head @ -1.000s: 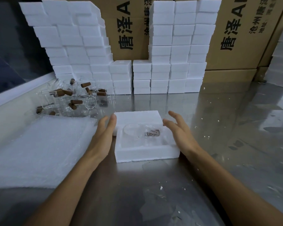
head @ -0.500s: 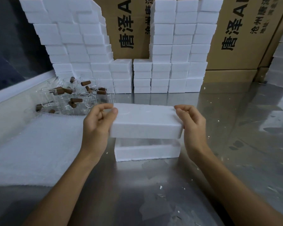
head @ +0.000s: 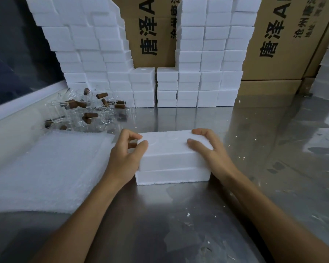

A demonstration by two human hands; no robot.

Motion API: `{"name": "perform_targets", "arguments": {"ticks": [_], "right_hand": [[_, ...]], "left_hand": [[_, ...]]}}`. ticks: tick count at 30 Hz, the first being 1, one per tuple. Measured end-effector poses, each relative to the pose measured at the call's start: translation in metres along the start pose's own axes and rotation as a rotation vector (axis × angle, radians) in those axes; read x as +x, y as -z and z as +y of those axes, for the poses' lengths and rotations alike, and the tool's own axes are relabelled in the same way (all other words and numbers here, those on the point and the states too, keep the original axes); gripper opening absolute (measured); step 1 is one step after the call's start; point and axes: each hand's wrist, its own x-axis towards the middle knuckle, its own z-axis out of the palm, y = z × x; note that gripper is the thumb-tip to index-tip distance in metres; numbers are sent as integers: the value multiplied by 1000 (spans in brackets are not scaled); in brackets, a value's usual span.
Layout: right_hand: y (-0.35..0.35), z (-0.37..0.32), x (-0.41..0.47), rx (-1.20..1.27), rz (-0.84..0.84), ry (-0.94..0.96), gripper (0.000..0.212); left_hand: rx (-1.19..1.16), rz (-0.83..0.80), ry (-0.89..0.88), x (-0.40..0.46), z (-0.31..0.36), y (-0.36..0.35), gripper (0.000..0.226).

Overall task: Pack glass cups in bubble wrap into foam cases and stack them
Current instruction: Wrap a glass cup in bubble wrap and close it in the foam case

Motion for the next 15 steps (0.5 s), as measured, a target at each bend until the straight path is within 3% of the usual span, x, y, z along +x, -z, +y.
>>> {"name": "perform_targets", "arguments": {"ticks": [4,6,15], "right_hand": [[10,4,1,-74,-250,16,84],[15,7,2,-105,-297,52,93],[16,6,2,-129,-326,115,86]], "left_hand": [[-53,8,-19,2,-4,8,24],[-65,-31,-33,3,-4,12,26],[-134,5,-12,4,-5,9,17]]}}
